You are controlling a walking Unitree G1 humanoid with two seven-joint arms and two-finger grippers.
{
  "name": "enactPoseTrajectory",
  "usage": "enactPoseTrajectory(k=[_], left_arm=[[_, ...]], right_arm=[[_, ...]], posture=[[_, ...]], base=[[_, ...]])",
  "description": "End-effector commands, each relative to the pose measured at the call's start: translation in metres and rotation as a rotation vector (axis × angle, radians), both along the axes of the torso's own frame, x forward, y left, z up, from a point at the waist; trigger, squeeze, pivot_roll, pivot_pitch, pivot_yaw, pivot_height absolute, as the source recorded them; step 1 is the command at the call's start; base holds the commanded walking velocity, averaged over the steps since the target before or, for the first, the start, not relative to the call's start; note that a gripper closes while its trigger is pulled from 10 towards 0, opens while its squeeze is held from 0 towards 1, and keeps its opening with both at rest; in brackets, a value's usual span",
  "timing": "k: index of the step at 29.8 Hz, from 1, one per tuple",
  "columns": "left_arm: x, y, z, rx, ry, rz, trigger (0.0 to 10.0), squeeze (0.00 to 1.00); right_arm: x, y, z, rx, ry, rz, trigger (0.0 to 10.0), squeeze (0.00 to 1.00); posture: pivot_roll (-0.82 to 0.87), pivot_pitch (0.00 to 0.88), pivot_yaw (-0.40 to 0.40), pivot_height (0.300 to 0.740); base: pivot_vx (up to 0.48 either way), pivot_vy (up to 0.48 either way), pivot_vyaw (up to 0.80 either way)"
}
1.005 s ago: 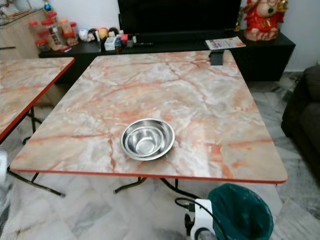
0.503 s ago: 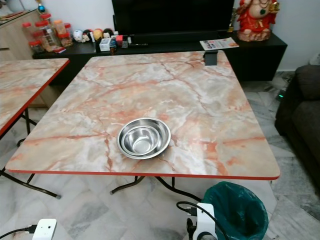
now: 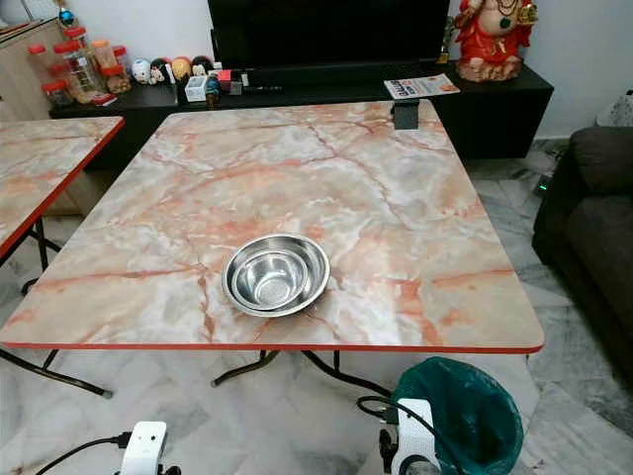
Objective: Setting the table
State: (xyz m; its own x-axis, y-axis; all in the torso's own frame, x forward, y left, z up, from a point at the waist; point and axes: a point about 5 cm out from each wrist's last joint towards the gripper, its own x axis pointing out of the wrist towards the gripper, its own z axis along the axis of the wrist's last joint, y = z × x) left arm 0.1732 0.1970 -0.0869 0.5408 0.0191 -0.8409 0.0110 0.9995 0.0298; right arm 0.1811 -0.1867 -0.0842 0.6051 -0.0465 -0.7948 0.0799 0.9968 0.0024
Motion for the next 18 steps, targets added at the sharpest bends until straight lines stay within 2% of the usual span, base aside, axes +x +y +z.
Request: enactPoseTrajectory(k=[1, 5, 10, 14, 18], left_arm=[[-0.003, 0.002, -0.001, 0.004, 0.009, -0.004, 10.0, 0.00], [-0.009, 0.003, -0.004, 0.008, 0.023, 0.006, 10.0, 0.00], [-0.010, 0.010, -0.003, 0.011, 0.023, 0.038, 10.0, 0.00], [-0.009, 0.014, -0.002, 0.022, 0.021, 0.046, 10.0, 0.00], [-0.010, 0.015, -0.002, 0.026, 0.022, 0.053, 10.0, 0.00]], right_arm=[[-0.001, 0.001, 0.000, 0.001, 0.001, -0.002, 10.0, 0.00], [-0.003, -0.003, -0.001, -0.007, 0.003, -0.008, 10.0, 0.00], [-0.001, 0.000, 0.000, 0.014, -0.004, -0.030, 10.0, 0.00], [0.002, 0.006, 0.000, 0.031, -0.011, -0.039, 10.0, 0.00], [0.001, 0.008, 0.000, 0.031, -0.013, -0.035, 10.0, 0.00]], posture=[[-0.02, 0.000, 0.071, 0.740], [-0.02, 0.000, 0.064, 0.740], [-0.03, 0.000, 0.077, 0.740], [-0.01, 0.000, 0.080, 0.740], [-0.01, 0.000, 0.085, 0.740]], base=[[0.000, 0.255, 0.00], [0.000, 0.268, 0.00], [0.000, 0.347, 0.00], [0.000, 0.480, -0.80], [0.000, 0.480, 0.00]])
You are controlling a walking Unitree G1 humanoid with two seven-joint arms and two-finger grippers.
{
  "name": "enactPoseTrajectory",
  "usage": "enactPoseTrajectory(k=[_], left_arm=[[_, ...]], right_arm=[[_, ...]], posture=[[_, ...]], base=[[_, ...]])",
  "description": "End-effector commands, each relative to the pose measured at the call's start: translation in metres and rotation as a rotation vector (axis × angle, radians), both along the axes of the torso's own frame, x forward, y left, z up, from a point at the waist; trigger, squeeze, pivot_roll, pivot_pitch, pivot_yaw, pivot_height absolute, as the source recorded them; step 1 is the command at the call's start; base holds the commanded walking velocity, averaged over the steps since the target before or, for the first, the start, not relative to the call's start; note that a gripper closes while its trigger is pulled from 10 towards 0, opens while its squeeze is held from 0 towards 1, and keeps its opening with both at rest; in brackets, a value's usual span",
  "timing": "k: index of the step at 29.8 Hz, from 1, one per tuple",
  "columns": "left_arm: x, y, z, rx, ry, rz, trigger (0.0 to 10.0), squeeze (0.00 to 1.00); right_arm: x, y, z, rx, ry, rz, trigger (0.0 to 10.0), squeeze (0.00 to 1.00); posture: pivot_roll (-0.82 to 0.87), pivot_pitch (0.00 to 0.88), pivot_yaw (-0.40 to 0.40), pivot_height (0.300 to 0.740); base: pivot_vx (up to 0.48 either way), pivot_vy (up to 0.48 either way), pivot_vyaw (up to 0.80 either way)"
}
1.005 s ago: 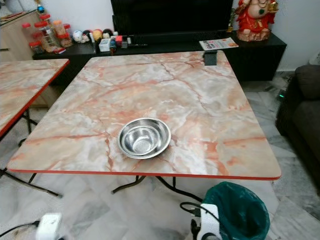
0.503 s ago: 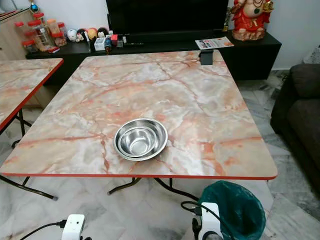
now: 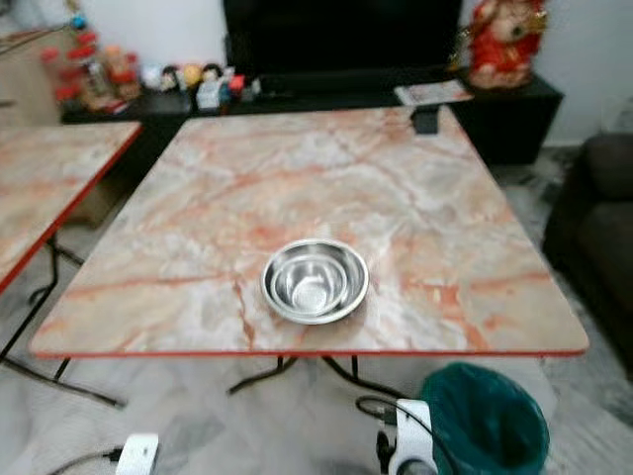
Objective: Setting the table
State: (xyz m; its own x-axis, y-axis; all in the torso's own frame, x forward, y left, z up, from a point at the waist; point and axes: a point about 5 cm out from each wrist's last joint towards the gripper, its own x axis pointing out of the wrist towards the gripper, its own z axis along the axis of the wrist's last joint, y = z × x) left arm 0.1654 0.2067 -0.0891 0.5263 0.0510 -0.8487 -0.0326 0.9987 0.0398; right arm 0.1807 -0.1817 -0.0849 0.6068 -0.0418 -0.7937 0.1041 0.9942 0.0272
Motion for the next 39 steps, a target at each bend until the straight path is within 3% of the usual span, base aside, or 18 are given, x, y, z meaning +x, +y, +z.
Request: enactPoseTrajectory(k=[1, 29, 39], left_arm=[[-0.0020, 0.0058, 0.0001, 0.016, 0.007, 0.009, 10.0, 0.00], [-0.0036, 0.0100, 0.0002, 0.036, 0.008, 0.033, 10.0, 0.00], [-0.0050, 0.0098, -0.0005, 0.036, 0.012, 0.048, 10.0, 0.00]], right_arm=[[0.0019, 0.0026, 0.0007, 0.006, -0.010, -0.011, 10.0, 0.00], [0.0012, 0.0072, 0.0000, 0.008, -0.009, 0.006, 10.0, 0.00], [0.0042, 0.0080, 0.0014, 0.009, -0.017, 0.012, 10.0, 0.00]], posture=[[-0.01, 0.000, 0.085, 0.740], [0.01, 0.000, 0.091, 0.740], [0.02, 0.000, 0.084, 0.740]], base=[[0.000, 0.480, 0.00], [0.000, 0.480, 0.00], [0.000, 0.480, 0.26]])
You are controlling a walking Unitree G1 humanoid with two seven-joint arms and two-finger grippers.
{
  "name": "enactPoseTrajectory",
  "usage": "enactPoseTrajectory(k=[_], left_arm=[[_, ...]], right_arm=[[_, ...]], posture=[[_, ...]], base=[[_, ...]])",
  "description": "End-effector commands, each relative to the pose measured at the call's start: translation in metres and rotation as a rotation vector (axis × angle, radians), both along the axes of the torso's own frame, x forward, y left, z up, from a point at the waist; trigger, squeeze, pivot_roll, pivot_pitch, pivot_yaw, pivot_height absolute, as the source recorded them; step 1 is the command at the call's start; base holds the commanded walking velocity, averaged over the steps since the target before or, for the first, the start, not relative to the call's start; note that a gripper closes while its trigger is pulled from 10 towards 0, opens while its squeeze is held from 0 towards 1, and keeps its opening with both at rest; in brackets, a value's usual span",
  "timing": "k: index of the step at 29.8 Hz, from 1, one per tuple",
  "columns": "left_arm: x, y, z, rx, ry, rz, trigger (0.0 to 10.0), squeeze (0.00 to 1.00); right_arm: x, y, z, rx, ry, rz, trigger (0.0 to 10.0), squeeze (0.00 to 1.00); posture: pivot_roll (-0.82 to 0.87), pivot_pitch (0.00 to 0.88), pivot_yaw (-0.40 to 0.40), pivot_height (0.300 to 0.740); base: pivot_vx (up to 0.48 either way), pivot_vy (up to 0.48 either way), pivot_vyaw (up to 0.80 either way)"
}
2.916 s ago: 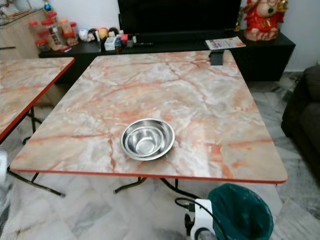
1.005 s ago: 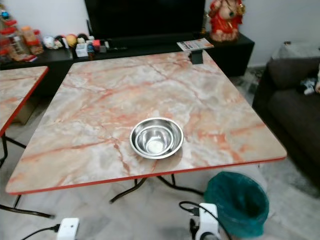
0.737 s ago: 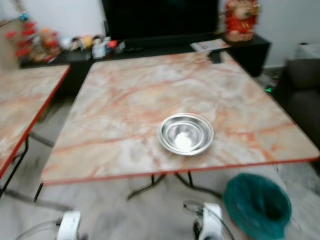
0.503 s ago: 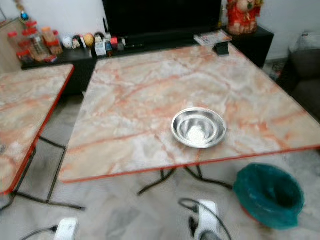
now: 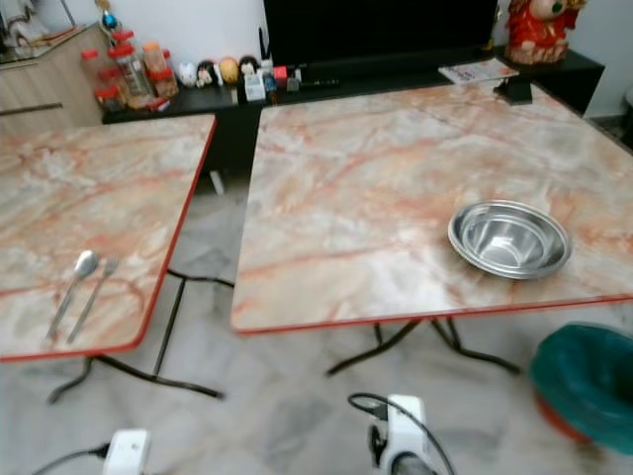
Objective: Setting the table
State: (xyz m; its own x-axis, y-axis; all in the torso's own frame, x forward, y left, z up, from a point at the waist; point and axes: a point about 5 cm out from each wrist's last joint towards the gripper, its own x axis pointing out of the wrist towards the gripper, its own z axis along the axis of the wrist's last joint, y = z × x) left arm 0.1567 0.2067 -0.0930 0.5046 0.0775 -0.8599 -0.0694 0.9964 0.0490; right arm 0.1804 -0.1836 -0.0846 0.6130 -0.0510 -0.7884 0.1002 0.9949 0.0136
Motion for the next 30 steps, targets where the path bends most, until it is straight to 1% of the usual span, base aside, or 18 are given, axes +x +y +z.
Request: enactPoseTrajectory(k=[1, 19, 24, 30], left_arm=[[0.0037, 0.0098, 0.0033, 0.028, -0.011, 0.009, 10.0, 0.00], [0.0077, 0.0109, 0.0051, 0.030, -0.019, 0.017, 10.0, 0.00], [0.0075, 0.0118, 0.0052, 0.032, -0.020, 0.020, 10.0, 0.00], [0.0077, 0.0120, 0.0053, 0.032, -0.021, 0.025, 10.0, 0.00]], right_arm=[[0.0044, 0.0099, 0.0010, 0.024, -0.009, 0.009, 10.0, 0.00], [0.0066, 0.0106, 0.0021, 0.018, -0.015, 0.019, 10.0, 0.00], [0.0067, 0.0110, 0.0020, 0.013, -0.013, 0.015, 10.0, 0.00], [0.0071, 0.0104, 0.0022, 0.013, -0.013, 0.014, 10.0, 0.00]], posture=[[0.02, 0.000, 0.084, 0.740], [0.02, 0.000, 0.084, 0.740], [0.03, 0.000, 0.083, 0.740], [0.03, 0.000, 0.080, 0.740]], base=[[0.000, 0.480, 0.00], [0.000, 0.480, 0.00], [0.000, 0.480, 0.49], [0.000, 0.480, 0.00]])
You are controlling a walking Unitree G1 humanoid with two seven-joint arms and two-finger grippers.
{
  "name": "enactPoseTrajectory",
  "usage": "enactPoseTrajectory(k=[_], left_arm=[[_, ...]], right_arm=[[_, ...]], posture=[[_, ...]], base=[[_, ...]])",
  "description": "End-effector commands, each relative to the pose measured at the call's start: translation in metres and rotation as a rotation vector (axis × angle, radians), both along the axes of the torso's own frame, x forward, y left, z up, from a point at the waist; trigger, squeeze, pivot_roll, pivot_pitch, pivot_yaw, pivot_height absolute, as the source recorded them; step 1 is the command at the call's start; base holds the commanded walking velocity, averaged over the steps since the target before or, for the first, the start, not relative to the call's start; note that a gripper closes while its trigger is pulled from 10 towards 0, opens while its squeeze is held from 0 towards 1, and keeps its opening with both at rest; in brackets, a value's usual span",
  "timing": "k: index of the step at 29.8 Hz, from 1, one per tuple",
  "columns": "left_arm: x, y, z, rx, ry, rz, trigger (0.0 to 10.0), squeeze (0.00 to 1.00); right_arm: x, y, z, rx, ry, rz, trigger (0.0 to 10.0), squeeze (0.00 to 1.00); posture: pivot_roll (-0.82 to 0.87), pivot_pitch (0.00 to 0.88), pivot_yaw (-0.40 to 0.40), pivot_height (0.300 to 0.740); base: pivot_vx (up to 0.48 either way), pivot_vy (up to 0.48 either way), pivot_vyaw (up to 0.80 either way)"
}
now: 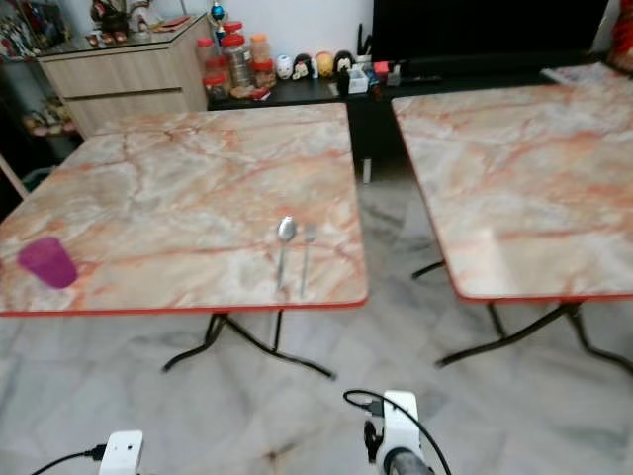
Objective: Setting the table
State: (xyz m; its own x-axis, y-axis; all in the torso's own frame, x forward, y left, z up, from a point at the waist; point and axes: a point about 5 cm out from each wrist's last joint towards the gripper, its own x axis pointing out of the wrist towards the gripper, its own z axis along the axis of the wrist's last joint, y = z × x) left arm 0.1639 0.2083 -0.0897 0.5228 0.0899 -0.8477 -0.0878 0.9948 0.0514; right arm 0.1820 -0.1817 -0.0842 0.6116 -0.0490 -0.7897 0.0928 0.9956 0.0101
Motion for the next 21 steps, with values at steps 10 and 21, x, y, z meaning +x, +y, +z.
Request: enactPoseTrajectory(k=[10, 21], left_arm=[[0.001, 0.010, 0.002, 0.042, 0.004, -0.011, 10.0, 0.00], [0.000, 0.008, 0.002, 0.035, -0.002, -0.008, 10.0, 0.00]], right_arm=[[0.002, 0.009, 0.000, 0.012, -0.005, 0.021, 10.0, 0.00], [0.023, 0.010, 0.014, -0.009, -0.137, 0.098, 10.0, 0.00]], posture=[[0.02, 0.000, 0.084, 0.740], [0.02, 0.000, 0.081, 0.740]], base=[[0.000, 0.369, 0.00], [0.000, 0.000, 0.00]])
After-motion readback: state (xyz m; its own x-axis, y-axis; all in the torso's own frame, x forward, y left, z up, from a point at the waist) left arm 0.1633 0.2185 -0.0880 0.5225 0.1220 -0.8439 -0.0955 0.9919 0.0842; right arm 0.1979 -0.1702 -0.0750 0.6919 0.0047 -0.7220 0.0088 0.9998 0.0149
